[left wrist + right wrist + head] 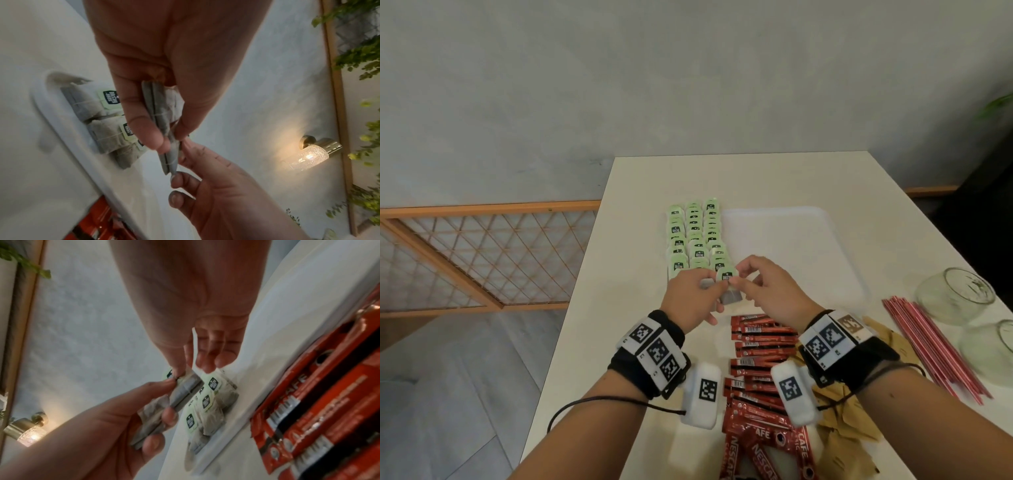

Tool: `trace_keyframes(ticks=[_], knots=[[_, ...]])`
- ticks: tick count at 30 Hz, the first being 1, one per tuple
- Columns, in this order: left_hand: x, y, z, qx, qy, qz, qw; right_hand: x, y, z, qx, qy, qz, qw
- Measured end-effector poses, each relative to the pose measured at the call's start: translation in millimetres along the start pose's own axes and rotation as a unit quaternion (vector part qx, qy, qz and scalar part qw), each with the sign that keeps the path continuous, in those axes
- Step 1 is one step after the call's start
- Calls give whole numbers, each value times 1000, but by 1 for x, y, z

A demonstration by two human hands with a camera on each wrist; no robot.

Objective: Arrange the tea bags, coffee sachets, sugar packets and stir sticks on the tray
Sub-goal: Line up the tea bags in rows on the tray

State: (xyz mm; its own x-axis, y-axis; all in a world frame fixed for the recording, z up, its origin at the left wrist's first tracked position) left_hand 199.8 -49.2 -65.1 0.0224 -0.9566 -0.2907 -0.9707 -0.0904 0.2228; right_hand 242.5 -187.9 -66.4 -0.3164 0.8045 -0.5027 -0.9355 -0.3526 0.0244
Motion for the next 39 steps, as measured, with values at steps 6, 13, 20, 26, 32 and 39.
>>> trace_keyframes(ticks=[6, 13, 20, 26, 32, 39], knots=[[-8, -2, 34, -109, 112, 35, 987, 7, -8, -26, 49, 76, 53, 995], [-37, -13, 50, -107, 152, 55, 981, 2, -21, -35, 53, 77, -1, 996], [-42, -19, 49, -81, 165, 51, 982, 10, -32, -35, 71, 41, -3, 997], [-48, -18, 41, -48, 130, -7, 990, -5, -27, -24, 40, 54, -63, 996], [-39, -12, 22, -15, 114, -10, 993, 14, -15, 13, 3, -47, 11, 999], [-51, -5, -7, 105, -102, -145, 979, 13, -14, 27, -12, -17, -11, 1000]])
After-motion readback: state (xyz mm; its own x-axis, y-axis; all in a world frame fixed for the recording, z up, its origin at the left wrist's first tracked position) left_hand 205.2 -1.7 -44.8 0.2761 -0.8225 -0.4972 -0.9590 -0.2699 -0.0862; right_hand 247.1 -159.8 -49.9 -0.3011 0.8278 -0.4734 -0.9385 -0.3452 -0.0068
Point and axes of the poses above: each hand's wrist, its own y-axis away from the middle knuckle, its own x-axis out of the palm, z = x × y, the point moved 9 cm from there along -y, towards the middle knuckle, and after that the axes turned 1 degree about -z, right-handed, at the moved point
